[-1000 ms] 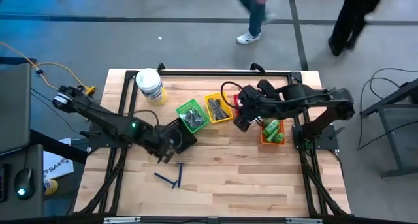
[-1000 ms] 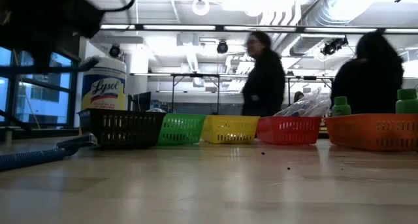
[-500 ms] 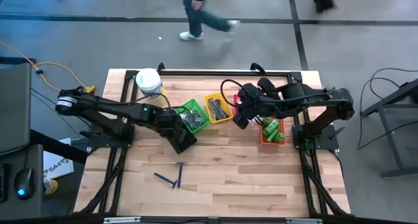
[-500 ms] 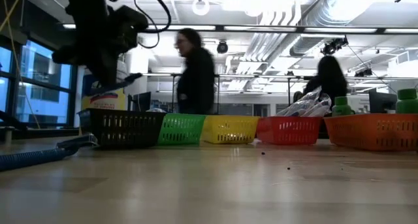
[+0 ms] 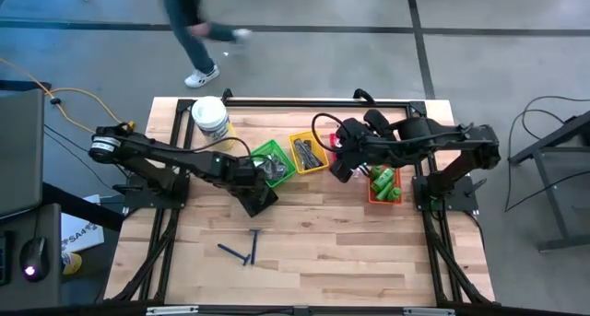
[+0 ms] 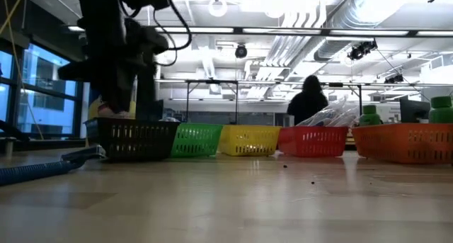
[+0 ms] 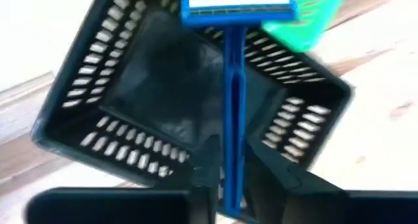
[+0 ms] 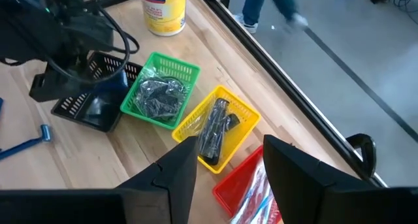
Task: Pick & Place Travel size toiletries
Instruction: Put the blue razor into the black bin
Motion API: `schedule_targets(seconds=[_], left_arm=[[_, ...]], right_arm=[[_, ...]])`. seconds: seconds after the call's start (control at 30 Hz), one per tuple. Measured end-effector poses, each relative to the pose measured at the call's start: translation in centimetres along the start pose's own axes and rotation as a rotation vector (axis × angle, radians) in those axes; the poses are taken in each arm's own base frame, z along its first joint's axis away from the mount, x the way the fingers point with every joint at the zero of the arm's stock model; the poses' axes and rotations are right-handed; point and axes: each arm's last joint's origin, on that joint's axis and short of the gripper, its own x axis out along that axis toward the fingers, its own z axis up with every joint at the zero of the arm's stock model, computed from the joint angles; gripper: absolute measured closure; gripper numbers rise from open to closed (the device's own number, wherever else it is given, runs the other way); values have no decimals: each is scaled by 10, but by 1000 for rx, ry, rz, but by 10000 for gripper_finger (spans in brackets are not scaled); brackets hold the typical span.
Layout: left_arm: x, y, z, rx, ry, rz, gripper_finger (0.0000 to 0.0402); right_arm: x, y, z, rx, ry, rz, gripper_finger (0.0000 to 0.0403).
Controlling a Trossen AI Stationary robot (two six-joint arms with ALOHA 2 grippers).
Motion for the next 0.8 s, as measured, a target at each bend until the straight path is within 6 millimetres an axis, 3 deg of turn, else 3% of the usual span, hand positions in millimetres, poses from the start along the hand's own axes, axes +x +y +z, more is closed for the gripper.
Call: schedule_targets(seconds=[0.23, 0.5, 0.63, 0.8], left_arm=[[0, 2, -1, 1, 29, 18, 277], [-16, 4, -7, -13, 53, -47, 265], [-28, 1, -26, 13, 102, -104, 264], [-37, -4, -67, 320, 267, -179, 264]], right_arm=[[0, 0, -1, -37, 7, 2, 237], [-1, -2, -1, -48, 14, 1, 237], [-2, -3, -3, -51, 28, -5, 237], [-2, -4, -4, -61, 44, -5, 237]])
